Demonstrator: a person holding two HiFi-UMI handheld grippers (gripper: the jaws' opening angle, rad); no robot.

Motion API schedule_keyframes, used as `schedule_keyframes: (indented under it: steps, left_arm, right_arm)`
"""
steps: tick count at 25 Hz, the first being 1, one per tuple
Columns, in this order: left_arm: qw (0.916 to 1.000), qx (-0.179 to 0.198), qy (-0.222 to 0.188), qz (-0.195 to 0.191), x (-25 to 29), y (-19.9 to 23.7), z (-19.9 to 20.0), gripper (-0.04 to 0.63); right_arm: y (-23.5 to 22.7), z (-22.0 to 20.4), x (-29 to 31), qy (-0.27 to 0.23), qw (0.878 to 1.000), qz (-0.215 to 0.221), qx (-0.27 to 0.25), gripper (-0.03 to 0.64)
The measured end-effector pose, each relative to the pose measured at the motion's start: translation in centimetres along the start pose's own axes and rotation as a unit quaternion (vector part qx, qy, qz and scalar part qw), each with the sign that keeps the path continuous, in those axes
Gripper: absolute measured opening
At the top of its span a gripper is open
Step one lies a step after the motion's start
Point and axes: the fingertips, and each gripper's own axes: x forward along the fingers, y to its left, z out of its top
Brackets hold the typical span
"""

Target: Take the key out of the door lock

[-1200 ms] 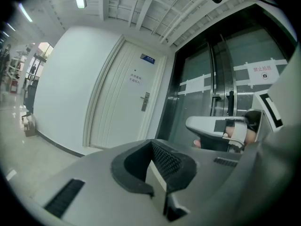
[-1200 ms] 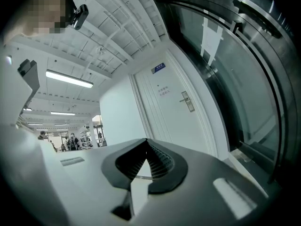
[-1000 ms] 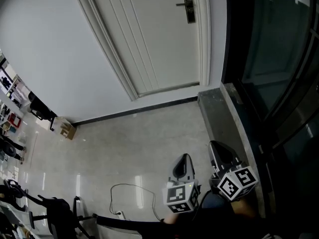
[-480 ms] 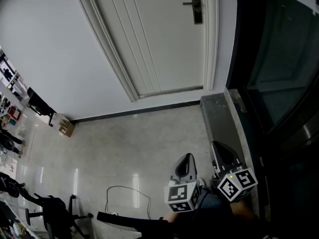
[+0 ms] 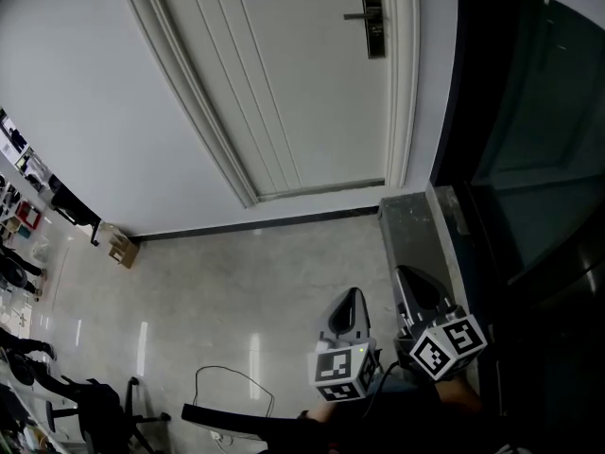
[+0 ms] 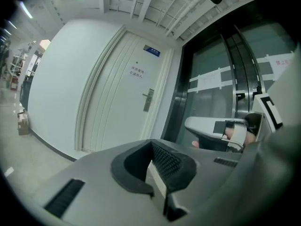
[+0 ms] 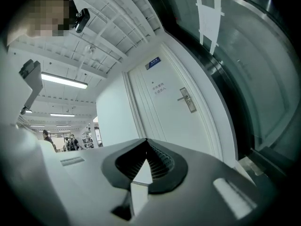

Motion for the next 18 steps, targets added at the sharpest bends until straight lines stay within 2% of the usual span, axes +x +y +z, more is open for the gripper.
schedule_keyframes:
  steps: [6,18]
  left_arm:
    - [1.0,-0.002,0.003,0.003,3.9,-0.6,-0.1,-0.001]
    - [1.0,-0.002,0.005,0.007,9.6,2.6,1.4,-0.001]
  right_arm:
    - [-3.8,0.3,2.2,0.009,1.0,-0.004,0.004,0.002]
    - [-6.1,0.0,8.3,0.016,1.0,-0.002,0.003,0.002]
